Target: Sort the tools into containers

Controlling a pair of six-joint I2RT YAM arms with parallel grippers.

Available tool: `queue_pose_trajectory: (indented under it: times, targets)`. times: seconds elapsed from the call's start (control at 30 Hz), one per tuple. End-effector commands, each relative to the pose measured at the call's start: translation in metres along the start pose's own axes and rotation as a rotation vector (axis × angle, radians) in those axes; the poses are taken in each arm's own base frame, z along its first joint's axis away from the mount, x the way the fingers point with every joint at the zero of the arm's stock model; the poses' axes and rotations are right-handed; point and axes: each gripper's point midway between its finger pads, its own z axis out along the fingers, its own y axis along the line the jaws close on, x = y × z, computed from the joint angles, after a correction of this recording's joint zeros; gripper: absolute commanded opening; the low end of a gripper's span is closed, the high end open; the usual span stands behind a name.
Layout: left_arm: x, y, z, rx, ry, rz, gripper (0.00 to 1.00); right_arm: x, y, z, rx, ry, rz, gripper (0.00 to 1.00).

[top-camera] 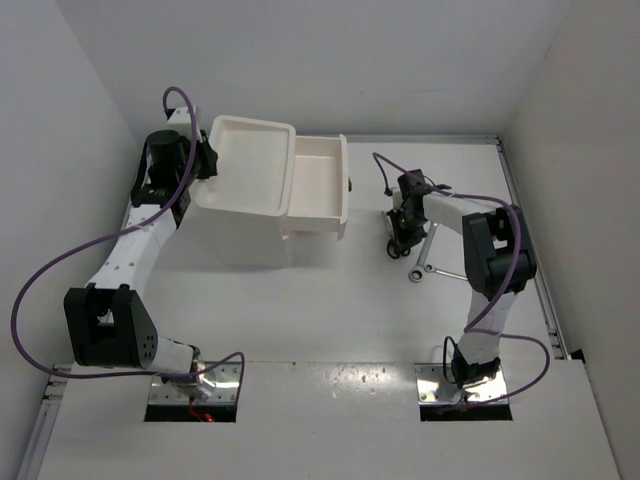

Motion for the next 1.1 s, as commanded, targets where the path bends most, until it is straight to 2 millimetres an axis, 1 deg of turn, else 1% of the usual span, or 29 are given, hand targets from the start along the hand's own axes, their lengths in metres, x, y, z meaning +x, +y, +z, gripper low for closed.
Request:
queue_pose_trajectory:
  times: [0.0, 0.03, 0.07, 0.1, 0.13, 0.17, 0.2, 0.23, 0.27, 0.3, 0.37, 0.4, 0.43, 0.47, 0.5, 0.57, 0.6, 0.63, 0.67, 0.7, 0.8, 0.83, 0.87, 0.9, 0.93, 0.97, 1.0, 1.03, 1.07]
  targets:
    - [0.126, 0.011, -0.009, -0.029, 0.390, -0.043, 0.00, -0.018, -0.003, -0.037, 0.002, -0.079, 0.016, 0.00]
    - [0.126, 0.011, -0.009, -0.029, 0.390, -0.043, 0.00, -0.028, 0.001, -0.050, -0.020, -0.115, 0.012, 0.00]
    - [0.126, 0.011, -0.009, -0.029, 0.390, -0.043, 0.00, -0.036, 0.001, -0.071, -0.039, -0.161, 0.019, 0.00]
    - [0.125, 0.013, -0.009, -0.038, 0.389, -0.041, 0.00, -0.042, 0.001, -0.084, -0.052, -0.191, 0.025, 0.00]
    - [0.125, 0.013, -0.009, -0.039, 0.389, -0.041, 0.00, -0.061, 0.004, -0.104, -0.064, -0.249, 0.015, 0.00]
    - [0.130, 0.013, -0.010, -0.039, 0.398, -0.042, 0.00, -0.070, 0.008, -0.117, -0.080, -0.281, 0.018, 0.00]
    - [0.130, 0.013, -0.010, -0.039, 0.398, -0.042, 0.00, -0.087, 0.011, -0.141, -0.089, -0.334, 0.008, 0.00]
    - [0.130, 0.013, -0.010, -0.039, 0.398, -0.042, 0.00, -0.096, 0.015, -0.156, -0.106, -0.372, 0.011, 0.00]
    - [0.127, 0.011, -0.012, -0.030, 0.390, -0.043, 0.00, -0.104, 0.023, -0.166, -0.145, -0.402, -0.001, 0.00]
    - [0.126, 0.011, -0.012, -0.029, 0.390, -0.043, 0.00, -0.118, 0.029, -0.187, -0.171, -0.460, -0.004, 0.00]
    - [0.126, 0.011, -0.012, -0.029, 0.390, -0.043, 0.00, -0.133, 0.042, -0.210, -0.243, -0.532, 0.005, 0.00]
    - [0.126, 0.013, -0.012, -0.040, 0.389, -0.041, 0.00, -0.148, 0.051, -0.227, -0.263, -0.589, -0.010, 0.00]
    - [0.126, 0.013, -0.012, -0.040, 0.389, -0.041, 0.00, -0.153, 0.067, -0.238, -0.323, -0.611, -0.010, 0.00]
    - [0.131, 0.013, -0.013, -0.041, 0.398, -0.042, 0.00, -0.167, 0.077, -0.249, -0.361, -0.660, -0.018, 0.00]
    - [0.129, 0.013, -0.011, -0.040, 0.389, -0.041, 0.00, -0.172, 0.087, -0.247, -0.398, -0.667, -0.017, 0.00]
    - [0.129, 0.013, -0.011, -0.040, 0.389, -0.041, 0.00, -0.187, 0.108, -0.252, -0.483, -0.682, 0.017, 0.00]
    - [0.129, 0.013, -0.011, -0.040, 0.389, -0.041, 0.00, -0.194, 0.125, -0.255, -0.527, -0.691, 0.004, 0.00]
    - [0.129, 0.013, -0.011, -0.042, 0.389, -0.050, 0.00, -0.202, 0.145, -0.252, -0.573, -0.675, 0.012, 0.00]
    - [0.129, 0.013, -0.011, -0.042, 0.389, -0.050, 0.00, -0.205, 0.148, -0.261, -0.597, -0.685, 0.018, 0.00]
    - [0.129, 0.013, -0.011, -0.042, 0.389, -0.050, 0.00, -0.207, 0.168, -0.250, -0.659, -0.646, 0.007, 0.00]
    - [0.125, 0.012, -0.013, -0.041, 0.380, -0.049, 0.00, -0.212, 0.199, -0.243, -0.748, -0.595, 0.047, 0.00]
    - [0.125, 0.012, -0.013, -0.041, 0.380, -0.049, 0.00, -0.214, 0.203, -0.225, -0.736, -0.559, 0.058, 0.00]
    - [0.125, 0.012, -0.013, -0.041, 0.380, -0.049, 0.00, -0.216, 0.209, -0.225, -0.747, -0.555, 0.060, 0.00]
    - [0.122, 0.012, -0.014, -0.040, 0.371, -0.048, 0.00, -0.216, 0.210, -0.216, -0.721, -0.543, 0.073, 0.00]
    - [0.126, 0.012, -0.015, -0.041, 0.380, -0.049, 0.00, -0.215, 0.214, -0.215, -0.716, -0.542, 0.068, 0.00]
    - [0.123, 0.012, -0.016, -0.040, 0.371, -0.048, 0.00, -0.214, 0.212, -0.206, -0.699, -0.526, 0.081, 0.00]
    - [0.123, 0.013, -0.016, -0.049, 0.370, -0.047, 0.00, -0.215, 0.211, -0.206, -0.691, -0.527, 0.094, 0.00]
    - [0.123, 0.013, -0.016, -0.049, 0.370, -0.047, 0.00, -0.214, 0.215, -0.206, -0.695, -0.524, 0.087, 0.00]
    - [0.127, 0.014, -0.017, -0.050, 0.379, -0.048, 0.00, -0.215, 0.213, -0.199, -0.679, -0.520, 0.096, 0.00]
